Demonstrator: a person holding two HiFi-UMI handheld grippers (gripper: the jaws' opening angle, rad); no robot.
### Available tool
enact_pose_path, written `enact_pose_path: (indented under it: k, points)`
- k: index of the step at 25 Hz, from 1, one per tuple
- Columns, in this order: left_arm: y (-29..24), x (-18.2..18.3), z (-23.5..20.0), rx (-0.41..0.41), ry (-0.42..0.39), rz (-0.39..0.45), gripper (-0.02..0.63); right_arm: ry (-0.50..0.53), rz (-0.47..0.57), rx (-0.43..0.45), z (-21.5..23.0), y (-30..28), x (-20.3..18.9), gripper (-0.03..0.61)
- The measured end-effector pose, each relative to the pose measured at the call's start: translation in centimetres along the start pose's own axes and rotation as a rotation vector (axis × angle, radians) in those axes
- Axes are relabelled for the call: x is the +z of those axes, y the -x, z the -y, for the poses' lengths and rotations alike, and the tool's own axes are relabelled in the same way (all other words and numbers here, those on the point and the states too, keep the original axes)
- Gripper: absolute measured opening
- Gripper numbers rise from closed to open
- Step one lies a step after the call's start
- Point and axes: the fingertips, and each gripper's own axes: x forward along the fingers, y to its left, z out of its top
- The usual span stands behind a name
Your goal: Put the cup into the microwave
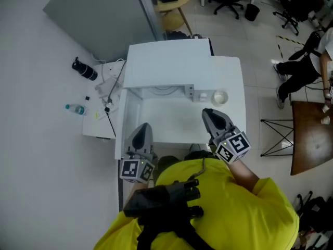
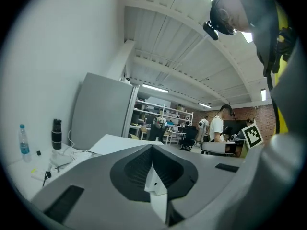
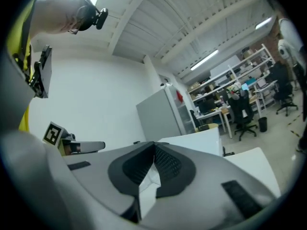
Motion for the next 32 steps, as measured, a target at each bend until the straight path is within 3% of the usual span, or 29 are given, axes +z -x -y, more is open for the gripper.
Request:
enact_pose_path:
  k: [5,7,11,13,16,18,19,22,25,32]
  points:
    - [-4.0,-0.7,3.0,-0.147,0.010,-0.051,-0.008,0.006,0.002,-0.208,4.9,3.9,-0.9,0.008]
    - [-5.3,-1.3,3.3,-0.175,0.016,-0.068,-0.008,0.008,-0.021,-0.275,6.7,5.1,-1.9,0.086]
    - [-7.4,-2.0,4.1,-0.245,-0.004,-0.115,-0.008,0.013,-0.019,-0.387,7.7,6.8,-1.7,0.112]
    - [-8.5,-2.2,4.7,-0.290,-0.017,-0.133,-0.008,0.049,-0.032,-0.438,8.2,7.2,-2.4,0.255]
    - [-9.5,-2.7,5.6,-0.326,-0.009,-0.142,-0.008,0.057,-0.117,-0.528,12.6,6.6,-8.0,0.501]
    - [-9.6,-3.0,6.2,-0.343,-0.003,-0.142,-0.008,0.043,-0.204,-0.567,17.1,5.2,-13.6,0.534]
    - [-9.6,-3.3,6.4,-0.350,-0.004,-0.149,-0.008,0.042,-0.253,-0.578,19.5,4.3,-16.5,0.601]
    - [-8.8,-4.9,5.6,-0.336,-0.028,-0.205,-0.008,0.038,-0.369,-0.617,25.8,1.9,-24.1,0.606]
    - [-7.3,-6.1,3.7,-0.276,-0.050,-0.269,-0.008,0.006,-0.400,-0.650,29.4,0.8,-28.2,0.600]
    - [-4.1,-8.8,0.9,-0.135,-0.031,-0.334,-0.008,0.102,-0.309,-0.617,31.7,-3.3,-26.7,0.533]
